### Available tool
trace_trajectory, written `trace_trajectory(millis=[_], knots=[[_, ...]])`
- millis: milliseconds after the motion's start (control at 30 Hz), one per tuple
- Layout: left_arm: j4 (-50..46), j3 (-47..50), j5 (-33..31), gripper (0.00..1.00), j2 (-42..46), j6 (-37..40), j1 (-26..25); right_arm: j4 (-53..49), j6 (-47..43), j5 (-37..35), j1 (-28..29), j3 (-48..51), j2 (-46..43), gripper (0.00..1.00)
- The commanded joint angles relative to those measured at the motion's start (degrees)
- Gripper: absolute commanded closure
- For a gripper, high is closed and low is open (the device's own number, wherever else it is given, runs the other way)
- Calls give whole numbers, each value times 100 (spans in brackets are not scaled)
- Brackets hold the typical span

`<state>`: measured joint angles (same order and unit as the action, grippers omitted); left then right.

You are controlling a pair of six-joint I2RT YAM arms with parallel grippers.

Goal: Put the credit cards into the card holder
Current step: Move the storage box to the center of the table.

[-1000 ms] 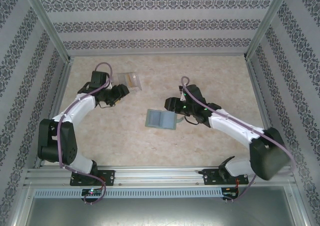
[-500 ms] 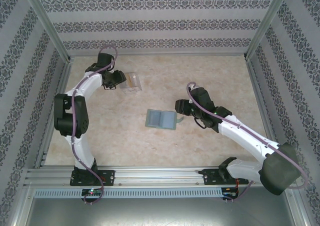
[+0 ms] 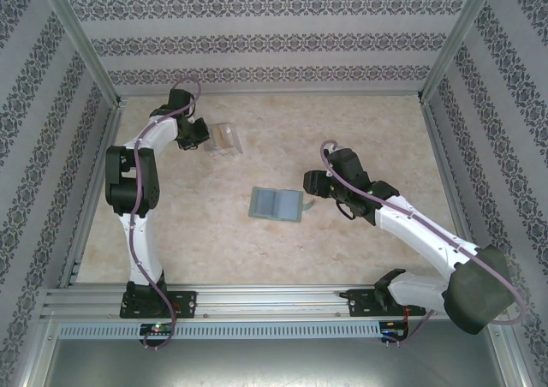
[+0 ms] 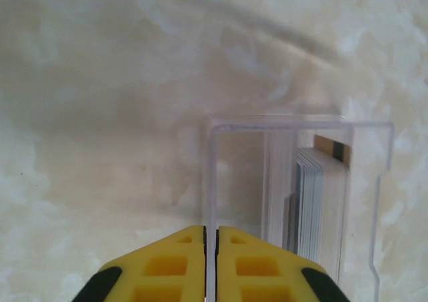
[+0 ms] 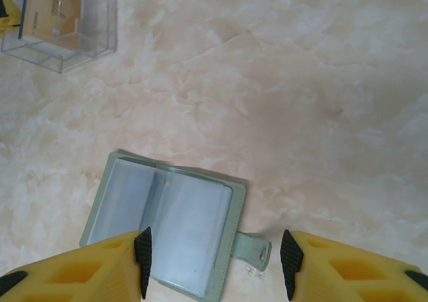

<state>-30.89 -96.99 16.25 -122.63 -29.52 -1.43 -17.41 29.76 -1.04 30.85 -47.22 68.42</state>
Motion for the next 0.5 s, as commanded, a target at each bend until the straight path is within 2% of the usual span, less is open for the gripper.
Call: trace_trajectory(millis=[0,33,267,467], knots=[[-223,-163,196,97,-32,155,5,-56,-69,-52,-44,-208,56,43],[-234,-130,187,100,7,150,-22,-61,-59,-50,-51,-222,70,43],[-172,149,279,100,291,-27,-404,-6,2,-24,-70,-309,247,43],[-198,-22,387,100,301,-505,-1146,36,56,55,-225,-349,322,43]])
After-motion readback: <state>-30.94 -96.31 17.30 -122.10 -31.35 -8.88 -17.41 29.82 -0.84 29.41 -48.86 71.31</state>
